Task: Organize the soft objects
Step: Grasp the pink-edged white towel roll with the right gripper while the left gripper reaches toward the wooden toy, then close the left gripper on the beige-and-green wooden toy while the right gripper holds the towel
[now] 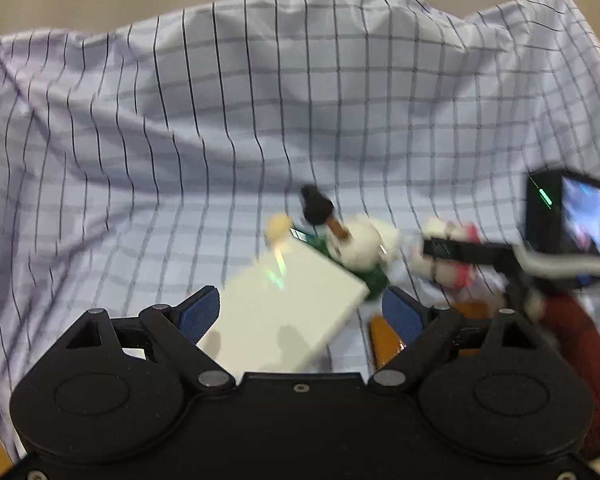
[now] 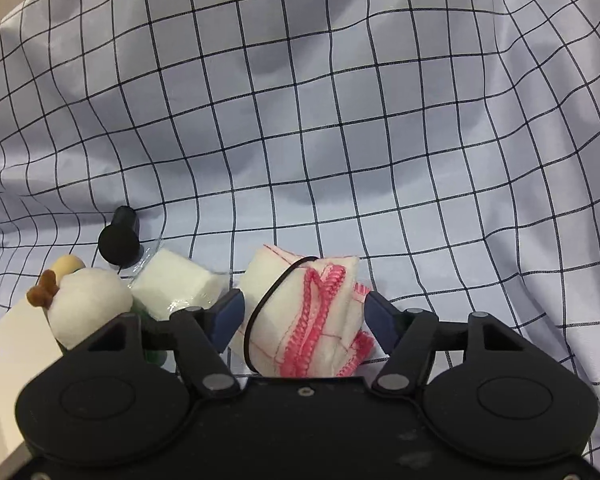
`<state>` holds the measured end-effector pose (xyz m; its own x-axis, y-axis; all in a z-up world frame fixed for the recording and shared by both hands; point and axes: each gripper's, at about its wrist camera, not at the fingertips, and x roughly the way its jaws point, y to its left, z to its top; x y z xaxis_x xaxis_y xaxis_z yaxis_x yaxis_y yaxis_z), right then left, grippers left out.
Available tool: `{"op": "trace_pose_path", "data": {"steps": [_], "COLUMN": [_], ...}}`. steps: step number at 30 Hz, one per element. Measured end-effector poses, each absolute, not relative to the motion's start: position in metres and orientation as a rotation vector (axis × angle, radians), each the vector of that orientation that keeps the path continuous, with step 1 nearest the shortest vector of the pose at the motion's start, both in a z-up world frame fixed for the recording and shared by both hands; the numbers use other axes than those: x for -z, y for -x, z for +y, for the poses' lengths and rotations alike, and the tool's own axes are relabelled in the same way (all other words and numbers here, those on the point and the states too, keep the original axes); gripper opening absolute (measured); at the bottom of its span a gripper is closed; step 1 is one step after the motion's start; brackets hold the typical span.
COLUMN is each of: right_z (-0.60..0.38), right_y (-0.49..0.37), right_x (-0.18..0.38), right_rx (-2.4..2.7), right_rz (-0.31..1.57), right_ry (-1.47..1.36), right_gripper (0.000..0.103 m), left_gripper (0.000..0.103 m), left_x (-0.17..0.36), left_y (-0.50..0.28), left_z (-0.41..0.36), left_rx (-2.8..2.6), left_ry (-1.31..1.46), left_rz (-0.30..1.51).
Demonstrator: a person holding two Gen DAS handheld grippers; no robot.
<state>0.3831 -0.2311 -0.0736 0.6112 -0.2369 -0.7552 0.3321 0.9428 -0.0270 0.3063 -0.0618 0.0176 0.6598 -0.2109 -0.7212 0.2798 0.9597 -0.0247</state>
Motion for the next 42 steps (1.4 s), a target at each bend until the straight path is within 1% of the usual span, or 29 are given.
{"op": "trace_pose_path", "data": {"steps": [2,14,18,21,24,32,42], "right_z": [-0.231,-0.233,-0.233,-0.235,-0.234,-0.231,-0.231], "right_y": [-0.381,-0.377,-0.377,-0.377,-0.377,-0.379,-0.38], "right_x": [0.074,0.075,0.075,0.075,0.075,0.078,0.077], "right_rx": [0.327,0.295,0.29,0.29,0.286,0.282,0.289], "right_rz": [0.842,0.834,0.838,0.843,0.847,0.877,0.881], "right_ry": [-0.108,-0.111,-0.117,-0.131,-0.129,-0.137,-0.138], "right_gripper": [0.068,0.072,0.072,0.073,0.074,0.074,0.074], "left_gripper": [0.085,0.085,0.085,0.084,0.083,0.083,0.088], "left_x": [-0.018,0.01,0.029,0.043,0.053,0.066,0.075], "left_y": [-0.324,-0.425,-0.447,-0.46,-0.469,-0.472,-0.482], "left_z": [-0.067,-0.099,-0.111,-0.114,-0.116,-0.129,-0.134], "left_rx": [0.256,0.197,0.221,0.231,0.254,0.377,0.403], "left_ry": [-0.107,-0.184,-0.29,-0.305,-0.324,-0.398,-0.399], "left_rz": [0.801,0.887,0.945,1.009,1.054,1.088,1.131]}}
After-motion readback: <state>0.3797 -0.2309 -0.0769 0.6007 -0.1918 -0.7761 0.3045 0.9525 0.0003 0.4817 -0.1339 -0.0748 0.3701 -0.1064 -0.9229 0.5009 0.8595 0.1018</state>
